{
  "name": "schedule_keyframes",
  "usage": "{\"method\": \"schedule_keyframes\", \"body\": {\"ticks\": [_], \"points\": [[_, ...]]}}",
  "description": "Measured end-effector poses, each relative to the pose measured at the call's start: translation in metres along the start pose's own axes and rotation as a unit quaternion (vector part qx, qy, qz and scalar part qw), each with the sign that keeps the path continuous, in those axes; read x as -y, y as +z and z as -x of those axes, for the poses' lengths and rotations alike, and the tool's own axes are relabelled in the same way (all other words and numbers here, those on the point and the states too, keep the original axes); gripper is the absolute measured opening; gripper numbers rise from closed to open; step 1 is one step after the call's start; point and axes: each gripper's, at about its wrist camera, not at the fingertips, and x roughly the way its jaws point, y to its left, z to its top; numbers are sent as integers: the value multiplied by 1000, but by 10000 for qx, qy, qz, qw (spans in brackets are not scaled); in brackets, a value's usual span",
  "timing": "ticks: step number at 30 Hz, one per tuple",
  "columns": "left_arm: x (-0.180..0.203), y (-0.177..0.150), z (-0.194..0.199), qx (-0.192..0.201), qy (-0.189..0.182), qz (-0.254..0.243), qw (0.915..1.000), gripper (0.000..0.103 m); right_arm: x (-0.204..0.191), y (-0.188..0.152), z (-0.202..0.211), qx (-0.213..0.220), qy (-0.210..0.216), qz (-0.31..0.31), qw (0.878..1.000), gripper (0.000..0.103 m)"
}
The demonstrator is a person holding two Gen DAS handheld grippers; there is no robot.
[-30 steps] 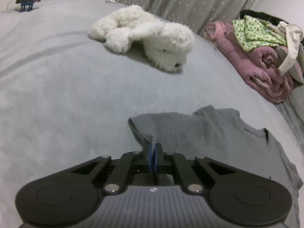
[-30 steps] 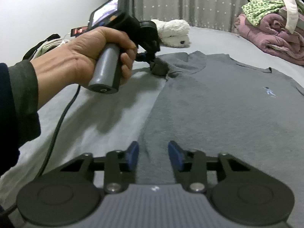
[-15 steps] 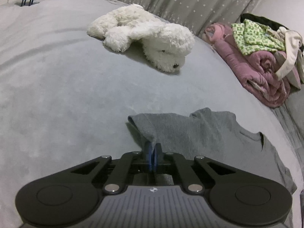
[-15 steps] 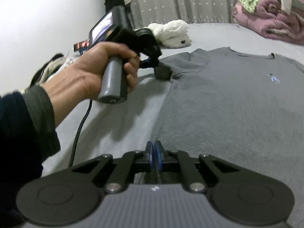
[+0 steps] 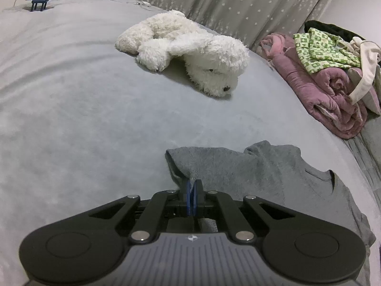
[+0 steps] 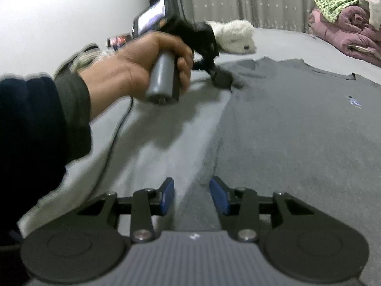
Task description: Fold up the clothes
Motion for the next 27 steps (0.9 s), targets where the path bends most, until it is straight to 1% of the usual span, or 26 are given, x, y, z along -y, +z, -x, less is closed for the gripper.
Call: {"method": "schedule_keyframes", "body": {"ticks": [1,2,3,4,5,7,9,11,12,15,18,21,23,27], "points": [[0,0,0,5,-7,4,10000,1,-1,0,-1,6,-48,66,10000,30],[0,0,1,7,-17,12,10000,1,-3,0,-1,11,-94,122,9999,23],[0,1,1,2,-29,33,10000,1,-2,1,0,11,-111,115,9999,12],[-1,1,0,-22,-46,73,10000,1,0,1,1,14,-65,14,10000,8],[-2,1,0,-60,-74,118,9999,1,3,2,2,16,-19,-86,10000,7],[-4,1,-2,-132,-82,195,9997,2,7,2,3,16,29,-209,9998,7],[-6,0,-4,-185,-81,267,9994,11,11,1,5,13,53,-287,9996,7],[-5,-1,-5,-188,-120,285,9993,16,14,0,6,5,72,-354,9993,7],[-3,-1,-5,-178,-99,215,9996,19,13,1,7,-12,70,-353,9994,9],[5,-4,-5,-142,-16,-16,9999,23,9,2,8,-34,57,-332,9994,15],[13,-7,-5,-89,114,-257,9996,26,6,2,8,-26,14,-258,9997,15],[17,-8,-6,-69,191,-396,9990,28,4,1,7,-24,-15,-215,9998,15],[17,-8,-7,-50,203,-430,9989,29,3,1,7,-23,-33,-193,9998,16],[14,-7,-8,-35,162,-322,9993,30,0,1,9,-9,-83,-133,9999,23]]}}
